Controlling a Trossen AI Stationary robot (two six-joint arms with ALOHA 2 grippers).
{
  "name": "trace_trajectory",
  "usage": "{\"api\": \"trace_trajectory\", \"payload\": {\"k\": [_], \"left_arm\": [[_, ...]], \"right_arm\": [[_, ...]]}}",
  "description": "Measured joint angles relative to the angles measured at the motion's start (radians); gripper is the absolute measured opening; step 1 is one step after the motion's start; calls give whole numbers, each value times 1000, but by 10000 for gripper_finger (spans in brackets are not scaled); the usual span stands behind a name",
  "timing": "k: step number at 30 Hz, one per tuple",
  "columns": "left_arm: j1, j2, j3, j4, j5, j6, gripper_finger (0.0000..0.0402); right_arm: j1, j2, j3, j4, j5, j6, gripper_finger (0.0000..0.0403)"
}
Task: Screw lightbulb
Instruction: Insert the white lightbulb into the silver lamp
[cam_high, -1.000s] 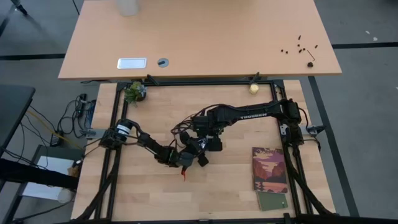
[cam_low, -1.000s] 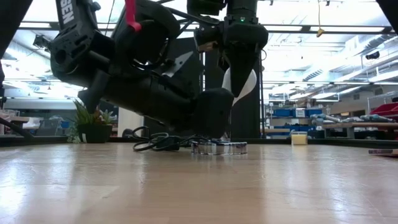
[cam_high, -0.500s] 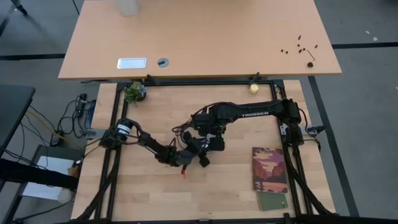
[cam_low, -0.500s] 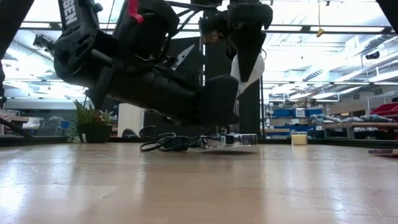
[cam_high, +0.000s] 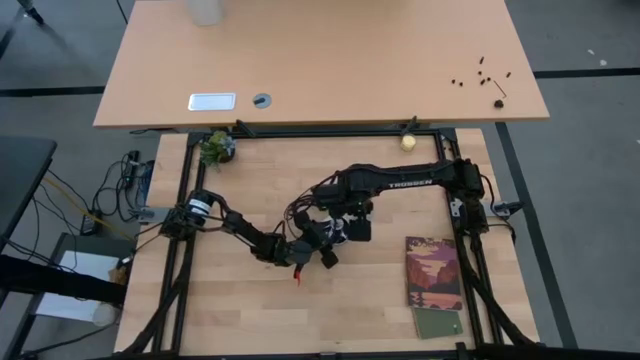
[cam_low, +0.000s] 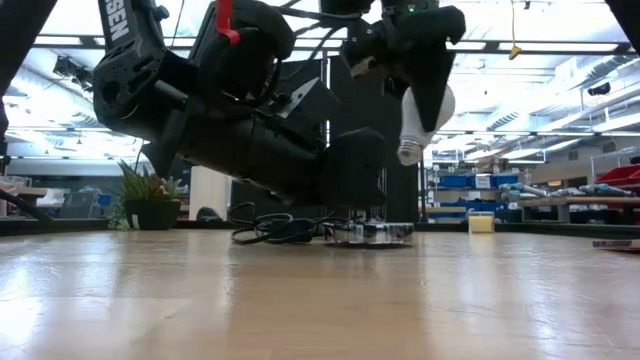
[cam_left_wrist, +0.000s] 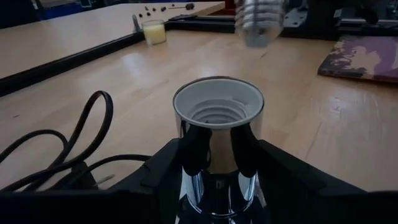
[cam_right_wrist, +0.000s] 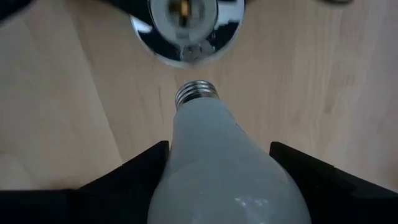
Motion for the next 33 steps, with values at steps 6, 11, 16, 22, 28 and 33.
{"api": "trace_trajectory", "payload": {"k": [6, 11, 16, 22, 28, 33], "left_arm": [[0, 0, 0, 7, -1, -1, 184], [0, 0, 0, 30, -1, 0, 184], [0, 0, -1, 33, 0, 1, 184], [-2, 0, -1, 23, 0, 1, 184], [-2, 0, -1, 24, 18, -2, 184], [-2, 0, -1, 24, 20, -1, 184]], "right_arm": [[2, -1, -32, 72, -1, -12, 279], [-7, -2, -75, 106, -9, -8, 279], [-9, -2, -75, 244, -28, -14, 279], [-9, -5, -68, 213, -39, -11, 279], [-4, -14, -17, 215, -39, 2, 279], [13, -15, 23, 278, -11, -54, 279]]}}
